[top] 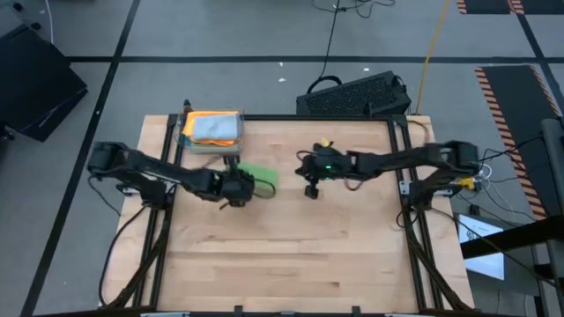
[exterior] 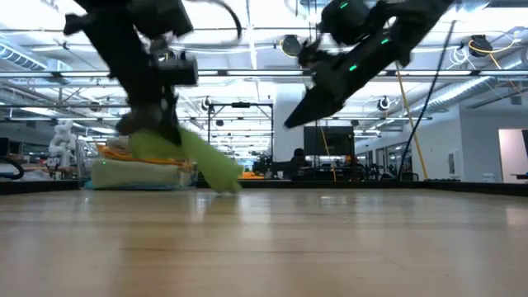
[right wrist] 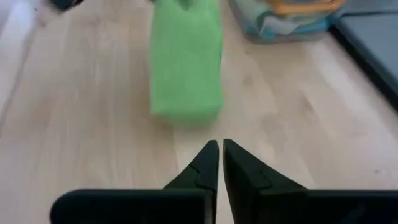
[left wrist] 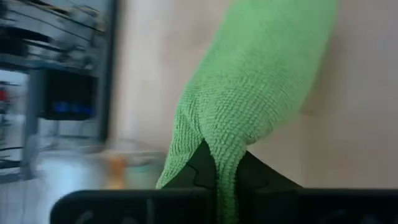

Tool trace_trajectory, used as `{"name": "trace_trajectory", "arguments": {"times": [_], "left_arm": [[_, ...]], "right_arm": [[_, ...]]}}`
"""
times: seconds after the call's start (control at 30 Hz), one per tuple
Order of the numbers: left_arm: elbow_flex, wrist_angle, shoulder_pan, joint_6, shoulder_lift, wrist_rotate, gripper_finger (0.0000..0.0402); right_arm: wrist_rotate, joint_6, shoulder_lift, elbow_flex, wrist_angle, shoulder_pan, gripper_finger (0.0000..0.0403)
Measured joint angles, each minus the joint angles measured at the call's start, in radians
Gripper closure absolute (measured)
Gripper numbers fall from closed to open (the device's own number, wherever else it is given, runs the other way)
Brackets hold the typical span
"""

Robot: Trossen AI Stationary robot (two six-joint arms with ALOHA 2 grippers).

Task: Fold microfiber towels
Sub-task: Stack the green microfiber cloth on top of the gray microfiber cloth

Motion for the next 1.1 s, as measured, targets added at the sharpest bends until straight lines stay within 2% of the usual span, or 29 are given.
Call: {"name": "trace_trajectory", "arguments": {"times": [0.23, 0.37, 0.47, 0.63, 0.8, 1.1], "left_arm": [[0.009, 0.015, 0.106, 0.18, -0.21, -0.068, 0.0377], [0.041, 0.015, 0.198, 0.258, -0.293, -0.184, 0.0385], [0.056, 0.044, 0.29, 0.342, -0.336, -0.203, 0.0389], [0.056, 0.046, 0.463, 0.471, -0.356, -0.137, 0.0377], [0.057, 0.05, 0.607, 0.557, -0.346, 0.005, 0.0386], [0.057, 0.023, 0.718, 0.631, -0.329, 0.14, 0.0376]], "right_arm": [[0.045, 0.025, -0.218, -0.179, 0.097, 0.016, 0.0385], [0.096, 0.033, -0.276, -0.278, 0.178, 0.022, 0.0385], [0.095, 0.043, -0.293, -0.324, 0.241, 0.022, 0.0385], [0.094, 0.039, -0.295, -0.353, 0.259, 0.023, 0.0385], [0.094, 0.003, -0.294, -0.357, 0.268, 0.021, 0.0385], [0.093, -0.027, -0.294, -0.357, 0.287, 0.018, 0.0385]]}}
